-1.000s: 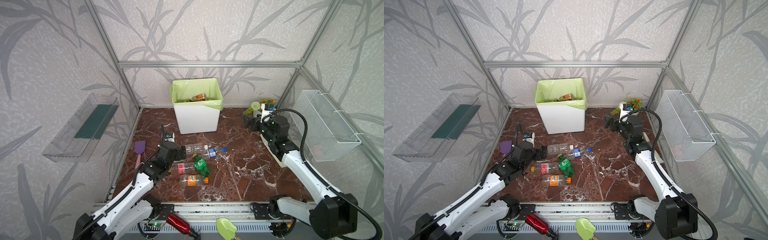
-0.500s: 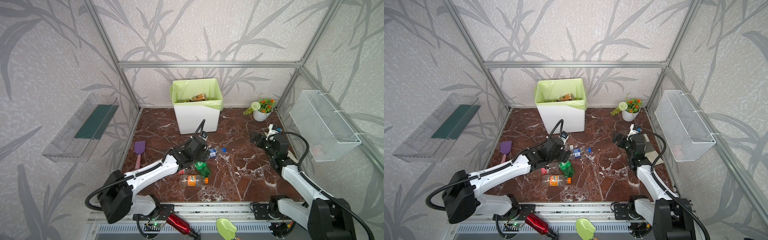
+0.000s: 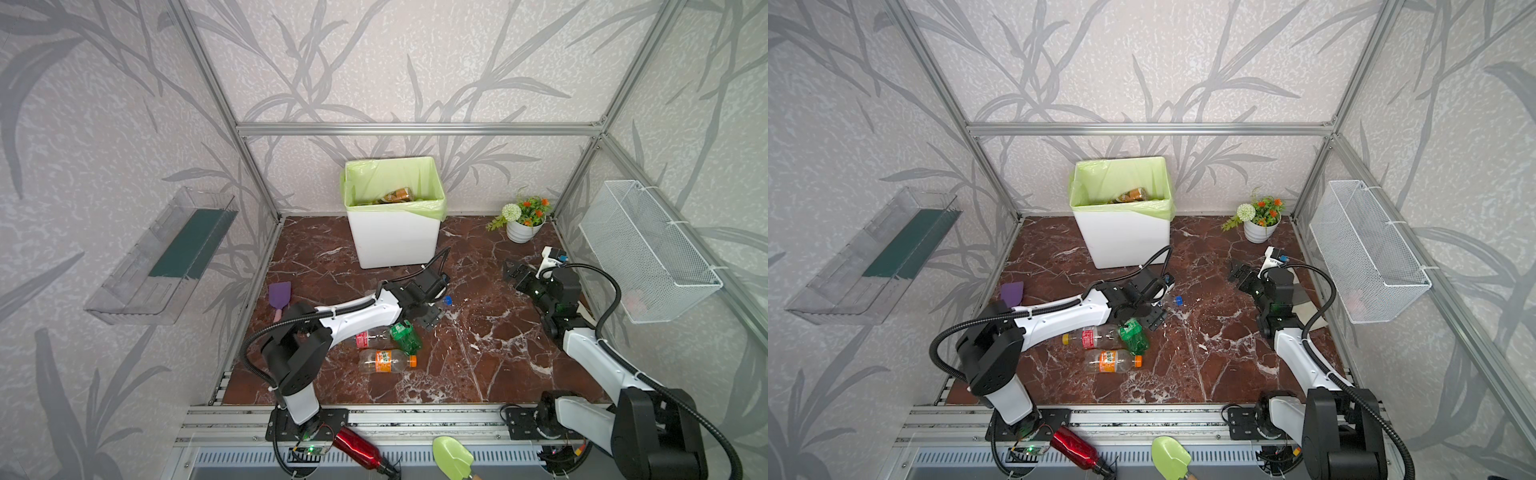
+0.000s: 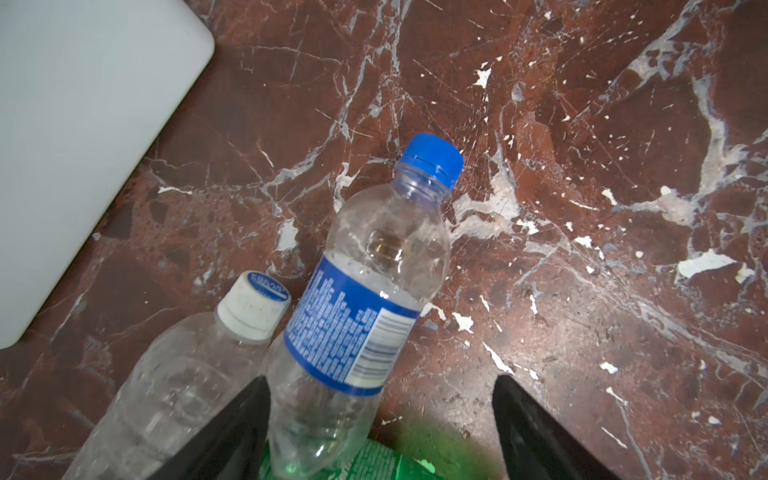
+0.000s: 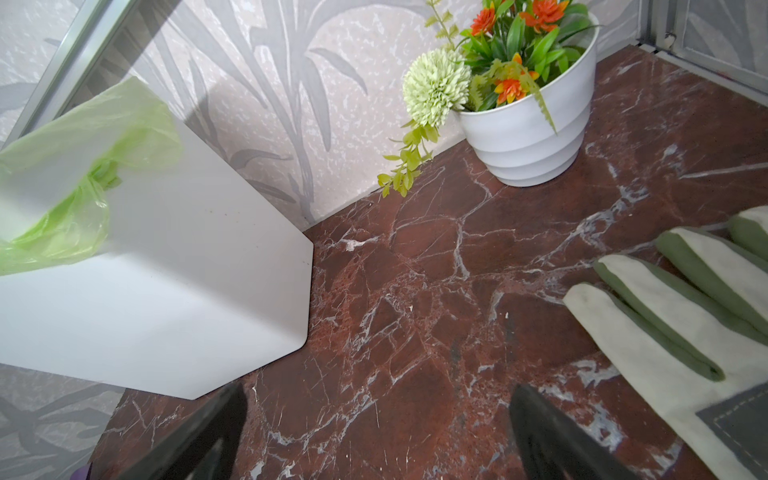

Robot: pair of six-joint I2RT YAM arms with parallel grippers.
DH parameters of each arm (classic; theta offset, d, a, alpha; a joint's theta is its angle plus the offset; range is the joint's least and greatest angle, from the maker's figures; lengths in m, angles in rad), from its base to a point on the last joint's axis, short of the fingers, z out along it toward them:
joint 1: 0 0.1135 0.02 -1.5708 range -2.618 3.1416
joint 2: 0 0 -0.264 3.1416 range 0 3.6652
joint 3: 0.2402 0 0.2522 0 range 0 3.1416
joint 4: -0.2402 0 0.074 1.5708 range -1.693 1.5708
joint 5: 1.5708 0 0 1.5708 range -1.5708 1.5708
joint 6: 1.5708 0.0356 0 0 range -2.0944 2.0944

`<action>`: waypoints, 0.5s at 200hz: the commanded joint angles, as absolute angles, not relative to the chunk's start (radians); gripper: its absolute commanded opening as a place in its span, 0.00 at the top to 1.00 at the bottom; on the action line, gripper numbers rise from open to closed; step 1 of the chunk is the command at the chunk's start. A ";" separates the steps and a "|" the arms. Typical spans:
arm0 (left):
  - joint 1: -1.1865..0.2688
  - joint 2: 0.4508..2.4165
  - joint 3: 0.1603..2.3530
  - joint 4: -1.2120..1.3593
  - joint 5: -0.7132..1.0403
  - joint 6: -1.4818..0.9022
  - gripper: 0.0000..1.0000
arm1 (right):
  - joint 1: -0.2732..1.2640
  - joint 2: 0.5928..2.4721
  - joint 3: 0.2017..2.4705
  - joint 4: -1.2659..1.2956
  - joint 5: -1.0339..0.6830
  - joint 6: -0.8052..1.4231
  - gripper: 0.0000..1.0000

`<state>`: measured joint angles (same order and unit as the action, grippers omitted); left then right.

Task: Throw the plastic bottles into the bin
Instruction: 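Reach the left gripper to the blue-capped clear bottle near the pile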

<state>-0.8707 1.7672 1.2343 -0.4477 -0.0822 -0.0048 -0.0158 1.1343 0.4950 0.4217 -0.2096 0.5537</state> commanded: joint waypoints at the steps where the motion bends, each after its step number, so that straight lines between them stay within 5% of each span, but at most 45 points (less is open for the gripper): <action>1: -0.872 1.829 1.299 -0.532 -0.067 0.044 0.16 | -0.029 1.143 0.482 0.464 -0.230 0.566 0.01; 100: -0.873 1.933 1.386 -0.583 -0.055 0.058 0.25 | -0.074 1.182 0.461 0.511 -0.265 0.596 0.01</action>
<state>-0.8703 1.9209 1.3499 -0.5415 -0.0719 0.0280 -0.0608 1.1694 0.4786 0.4675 -0.2462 0.5777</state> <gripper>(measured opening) 0.758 0.991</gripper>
